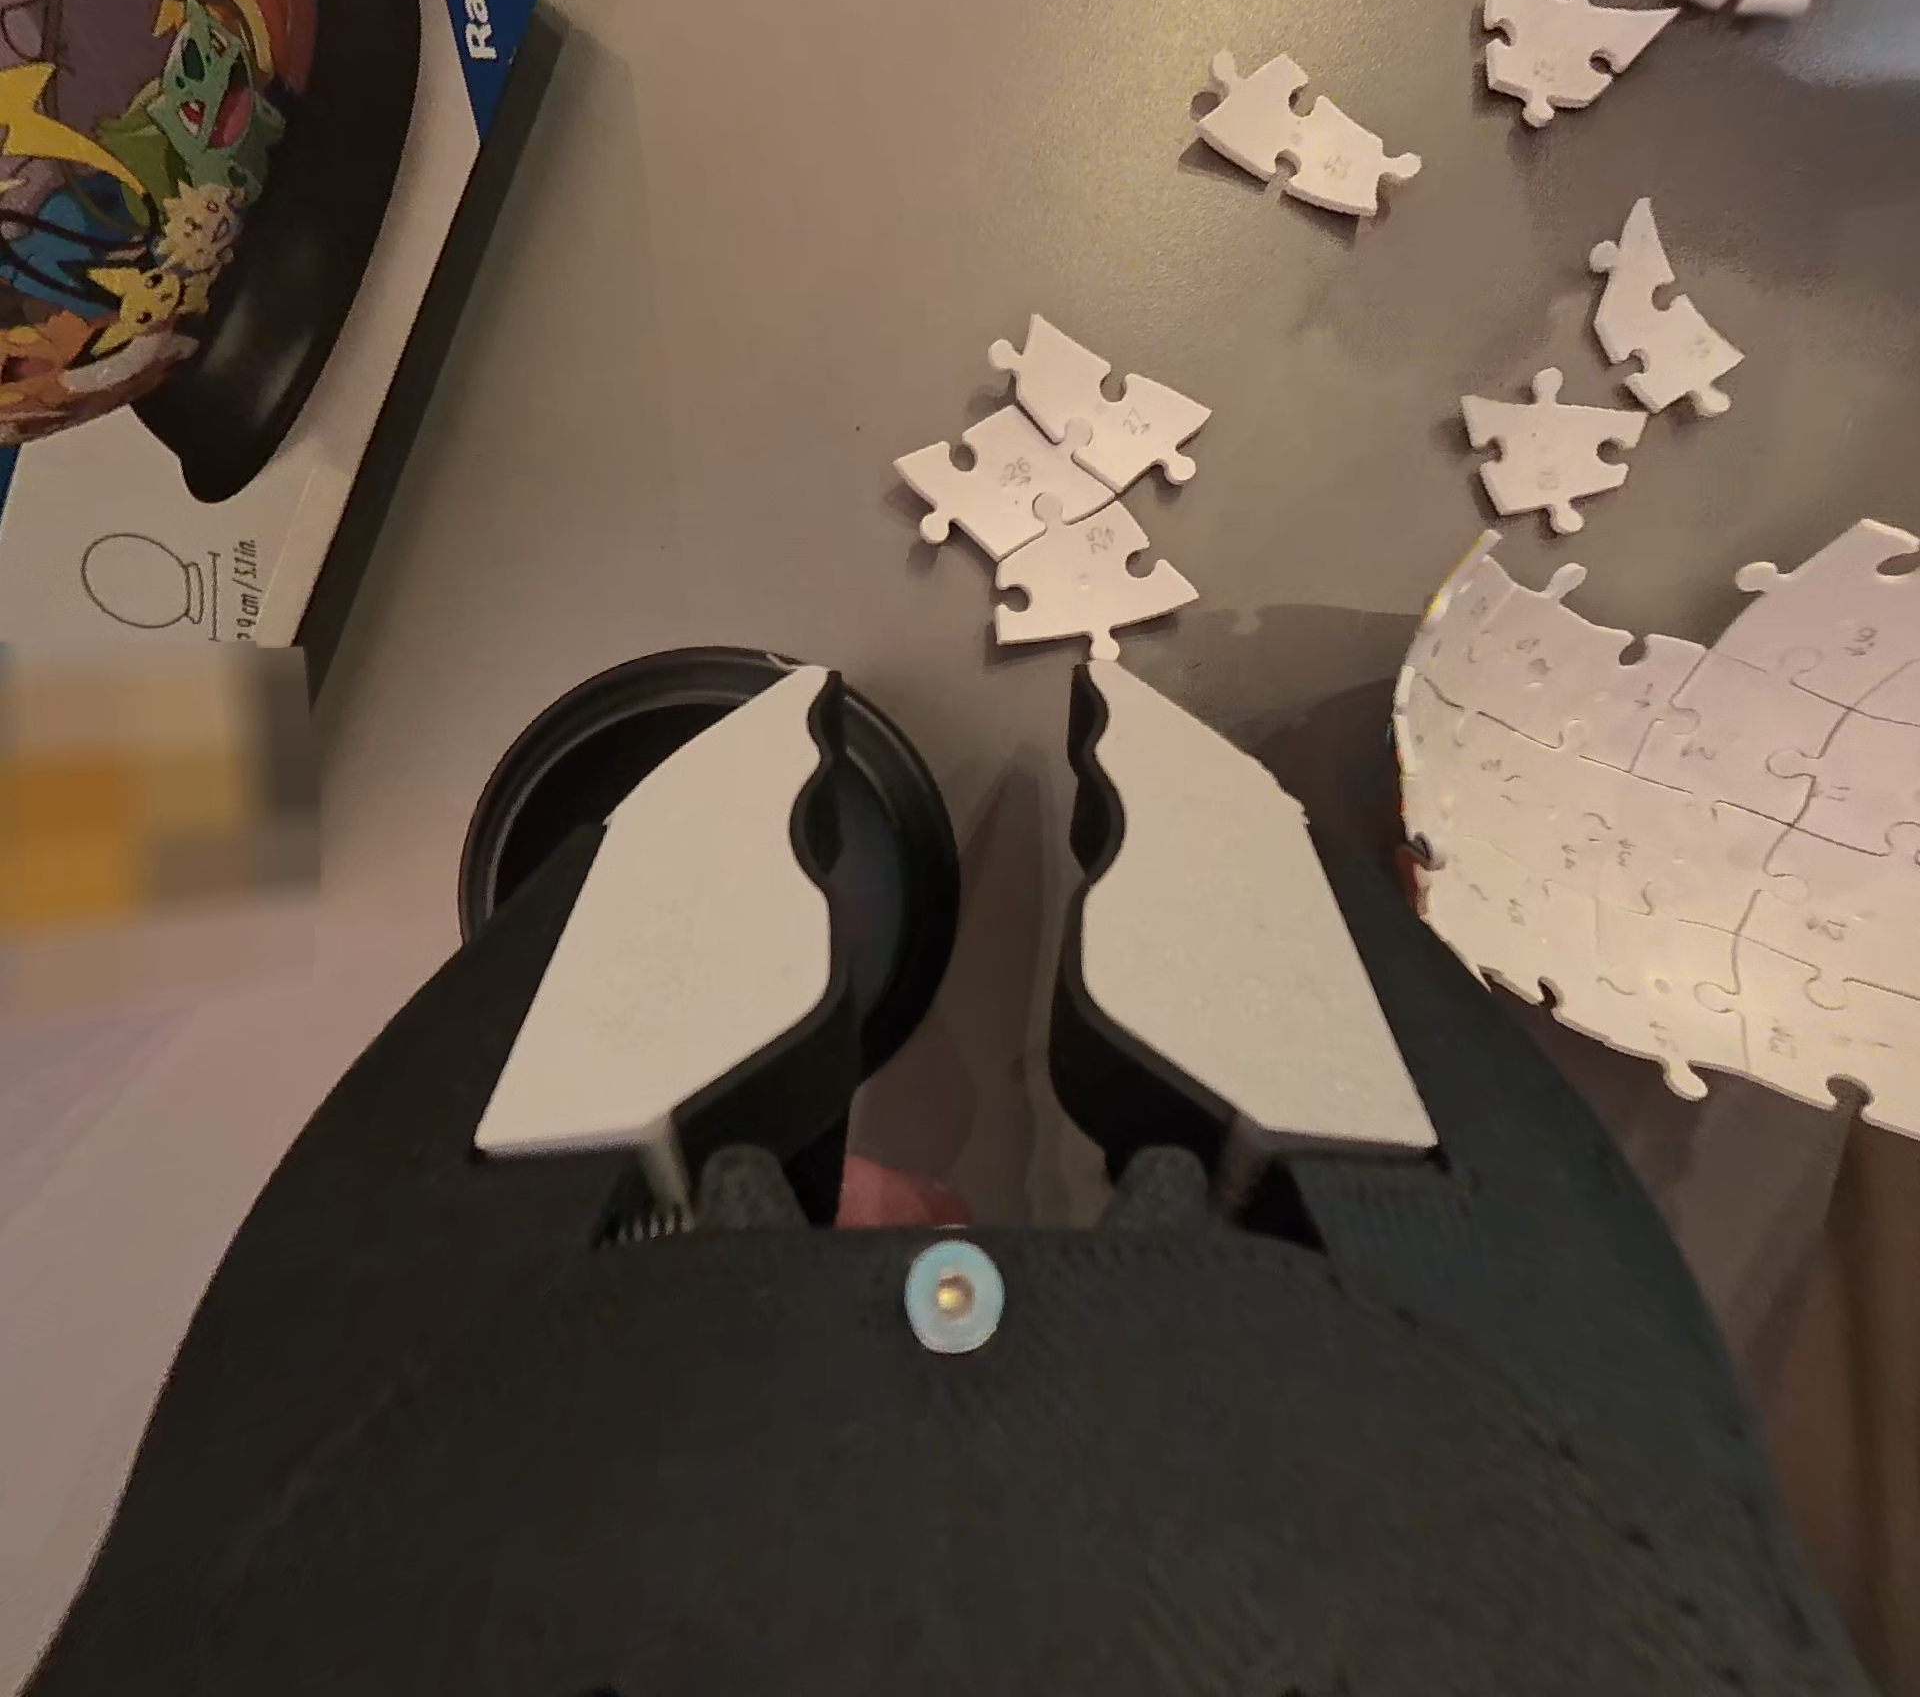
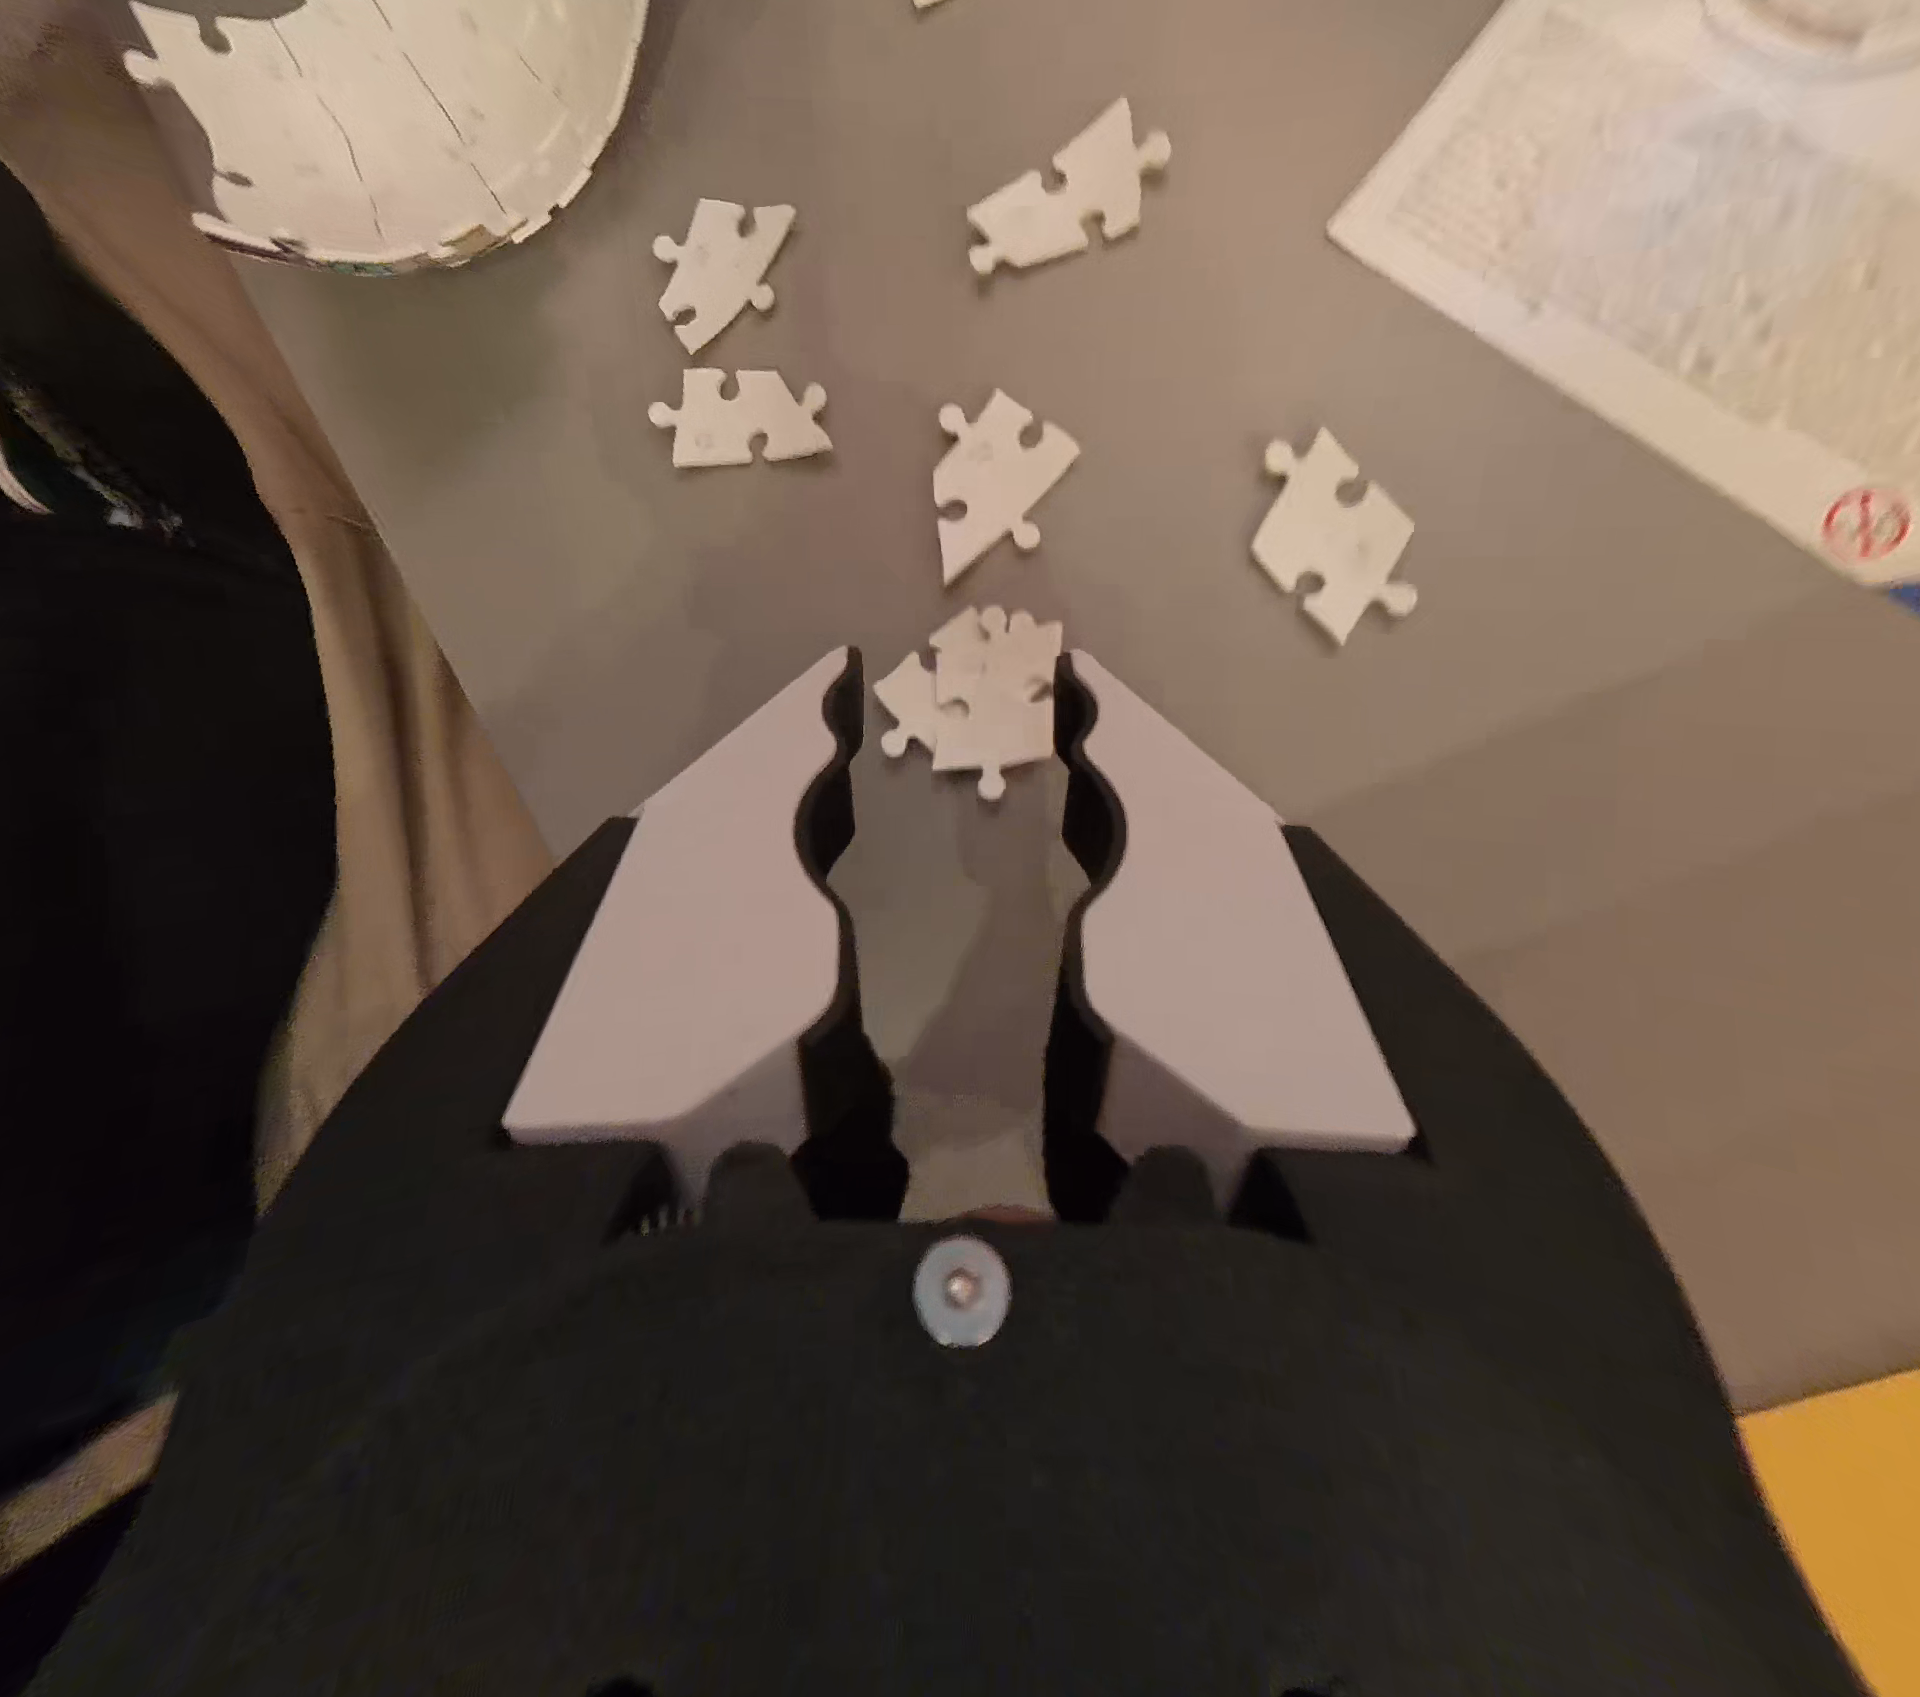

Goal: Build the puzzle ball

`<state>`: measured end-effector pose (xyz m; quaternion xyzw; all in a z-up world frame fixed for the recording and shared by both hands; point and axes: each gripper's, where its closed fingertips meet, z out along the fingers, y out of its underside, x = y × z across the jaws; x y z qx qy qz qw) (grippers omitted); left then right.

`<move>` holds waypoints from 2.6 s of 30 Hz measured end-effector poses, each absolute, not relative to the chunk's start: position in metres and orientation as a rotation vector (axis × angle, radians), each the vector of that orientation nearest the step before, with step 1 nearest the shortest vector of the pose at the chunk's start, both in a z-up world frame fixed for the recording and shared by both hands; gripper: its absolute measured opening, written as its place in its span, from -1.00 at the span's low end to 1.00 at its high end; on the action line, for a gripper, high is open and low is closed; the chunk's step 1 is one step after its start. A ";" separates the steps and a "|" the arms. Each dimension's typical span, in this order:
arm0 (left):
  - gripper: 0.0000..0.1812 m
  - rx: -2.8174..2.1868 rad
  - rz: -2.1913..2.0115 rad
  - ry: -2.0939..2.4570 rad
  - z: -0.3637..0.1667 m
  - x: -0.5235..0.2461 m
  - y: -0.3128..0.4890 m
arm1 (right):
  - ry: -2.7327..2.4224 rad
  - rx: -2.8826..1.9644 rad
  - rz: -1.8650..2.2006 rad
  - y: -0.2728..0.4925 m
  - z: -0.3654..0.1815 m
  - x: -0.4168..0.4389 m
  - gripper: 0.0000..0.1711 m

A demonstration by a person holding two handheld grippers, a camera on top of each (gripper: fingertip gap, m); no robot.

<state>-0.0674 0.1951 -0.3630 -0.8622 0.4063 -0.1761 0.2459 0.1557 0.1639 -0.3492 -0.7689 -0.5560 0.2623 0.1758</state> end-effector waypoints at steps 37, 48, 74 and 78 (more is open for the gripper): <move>-0.55 -2.320 -0.482 1.101 -0.358 -0.066 0.193 | -1.942 -2.012 0.623 0.131 -0.372 0.080 -0.64; -0.51 -2.315 -0.348 1.242 -0.372 -0.059 0.208 | -1.946 -2.005 0.648 0.134 -0.373 0.081 -0.98; -0.51 -2.224 -0.269 1.364 -0.370 -0.034 0.231 | -1.837 -1.985 0.586 0.099 -0.374 0.060 -0.77; -0.52 -2.199 -0.279 1.322 -0.361 -0.034 0.231 | -1.768 -1.995 0.659 0.107 -0.367 0.061 -0.78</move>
